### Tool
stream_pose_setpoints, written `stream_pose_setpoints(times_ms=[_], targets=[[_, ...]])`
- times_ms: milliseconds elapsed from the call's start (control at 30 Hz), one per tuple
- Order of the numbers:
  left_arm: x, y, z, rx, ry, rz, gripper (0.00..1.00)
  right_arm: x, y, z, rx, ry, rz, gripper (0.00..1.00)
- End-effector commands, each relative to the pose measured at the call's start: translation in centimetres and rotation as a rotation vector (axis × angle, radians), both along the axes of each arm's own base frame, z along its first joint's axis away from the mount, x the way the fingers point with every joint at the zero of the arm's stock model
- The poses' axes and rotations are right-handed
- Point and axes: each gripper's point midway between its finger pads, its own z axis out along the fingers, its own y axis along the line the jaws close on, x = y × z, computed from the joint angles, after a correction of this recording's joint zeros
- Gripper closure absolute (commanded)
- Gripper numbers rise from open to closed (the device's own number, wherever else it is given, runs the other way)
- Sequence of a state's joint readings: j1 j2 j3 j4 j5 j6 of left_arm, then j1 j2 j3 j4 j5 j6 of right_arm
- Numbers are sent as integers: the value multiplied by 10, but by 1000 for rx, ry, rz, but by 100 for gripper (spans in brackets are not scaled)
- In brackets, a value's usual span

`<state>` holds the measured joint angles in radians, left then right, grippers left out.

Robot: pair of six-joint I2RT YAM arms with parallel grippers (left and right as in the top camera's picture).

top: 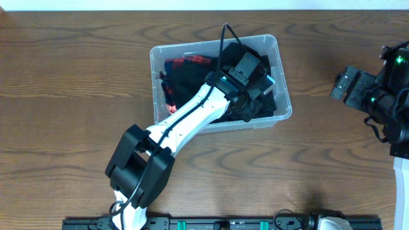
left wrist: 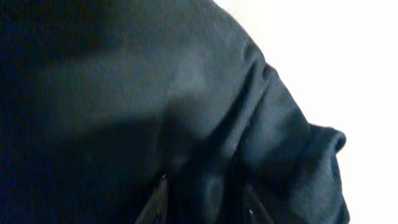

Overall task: Pack container
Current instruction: 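Push and tuck the black garment flat into the bin with the left gripper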

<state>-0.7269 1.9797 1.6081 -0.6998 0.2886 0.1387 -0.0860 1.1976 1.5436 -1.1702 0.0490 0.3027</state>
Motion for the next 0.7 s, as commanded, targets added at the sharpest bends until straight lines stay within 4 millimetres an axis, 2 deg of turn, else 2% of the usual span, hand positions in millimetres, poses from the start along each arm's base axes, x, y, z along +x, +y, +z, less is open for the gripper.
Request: stream_pose_setpoints(times_ms=[0, 67, 167, 233, 300, 367, 433, 567, 667], targets=[[4, -1, 46, -53, -76, -1, 59, 0, -2, 2, -6, -5, -4, 1], [12, -2, 87, -112, -165, 9, 53, 0, -2, 2, -6, -5, -4, 1], [33, 3, 129, -158, -317, 54, 46, 0, -2, 2, -6, -5, -5, 1], [51, 8, 145, -183, -397, 81, 45, 0, -2, 2, -6, -5, -4, 1], [68, 11, 148, -205, -428, 106, 44, 0, -2, 2, -6, -5, -4, 1], [85, 16, 140, -204, -436, 133, 44, 0, -2, 2, -6, -5, -4, 1], [100, 22, 123, -193, -417, 170, 44, 0, -2, 2, -6, -5, -4, 1], [126, 42, 65, -134, -307, 273, 44, 0, -2, 2, -6, -5, -4, 1], [128, 53, 14, -83, -188, 281, 45, 0, -2, 2, -6, -5, -5, 1]])
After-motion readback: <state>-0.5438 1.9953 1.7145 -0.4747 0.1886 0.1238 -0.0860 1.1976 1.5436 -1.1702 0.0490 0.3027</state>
